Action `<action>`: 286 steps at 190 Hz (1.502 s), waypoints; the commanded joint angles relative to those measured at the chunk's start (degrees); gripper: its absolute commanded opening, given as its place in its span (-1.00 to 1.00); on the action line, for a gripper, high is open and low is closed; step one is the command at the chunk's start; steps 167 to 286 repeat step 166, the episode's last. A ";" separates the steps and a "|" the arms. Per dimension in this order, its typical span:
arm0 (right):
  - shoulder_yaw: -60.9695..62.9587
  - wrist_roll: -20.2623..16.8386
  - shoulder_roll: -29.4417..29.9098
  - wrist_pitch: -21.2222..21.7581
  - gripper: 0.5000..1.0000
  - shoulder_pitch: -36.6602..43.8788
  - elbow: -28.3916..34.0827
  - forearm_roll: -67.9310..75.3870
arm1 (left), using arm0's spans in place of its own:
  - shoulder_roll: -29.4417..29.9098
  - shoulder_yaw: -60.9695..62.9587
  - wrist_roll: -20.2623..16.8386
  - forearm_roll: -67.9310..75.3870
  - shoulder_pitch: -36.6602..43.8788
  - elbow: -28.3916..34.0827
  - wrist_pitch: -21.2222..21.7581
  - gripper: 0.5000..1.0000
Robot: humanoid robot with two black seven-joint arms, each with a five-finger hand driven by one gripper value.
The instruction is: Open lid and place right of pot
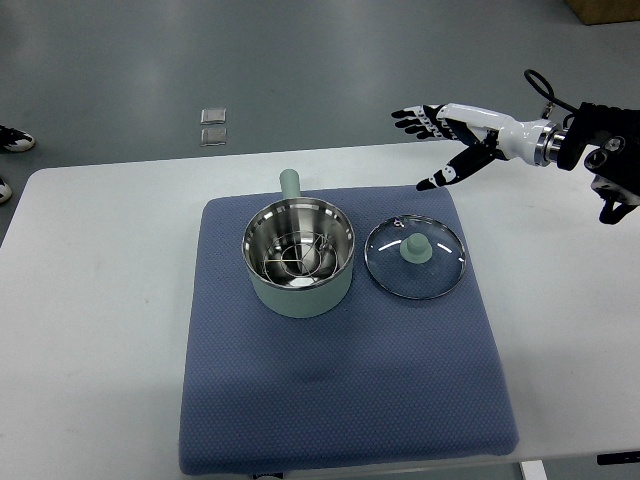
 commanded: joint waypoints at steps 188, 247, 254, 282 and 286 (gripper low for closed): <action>9.48 -23.08 11.57 6.04 0.73 -8.63 -11.07 59.57 | 0.00 -0.09 0.25 0.00 0.06 0.18 -0.01 1.00; 9.48 -23.08 11.57 6.04 0.73 -8.63 -11.07 59.57 | 0.00 -0.09 0.25 0.00 0.06 0.18 -0.01 1.00; 9.48 -23.08 11.57 6.04 0.73 -8.63 -11.07 59.57 | 0.00 -0.09 0.25 0.00 0.06 0.18 -0.01 1.00; 9.48 -23.08 11.57 6.04 0.73 -8.63 -11.07 59.57 | 0.00 -0.09 0.25 0.00 0.06 0.18 -0.01 1.00; 9.48 -23.08 11.57 6.04 0.73 -8.63 -11.07 59.57 | 0.00 -0.09 0.25 0.00 0.06 0.18 -0.01 1.00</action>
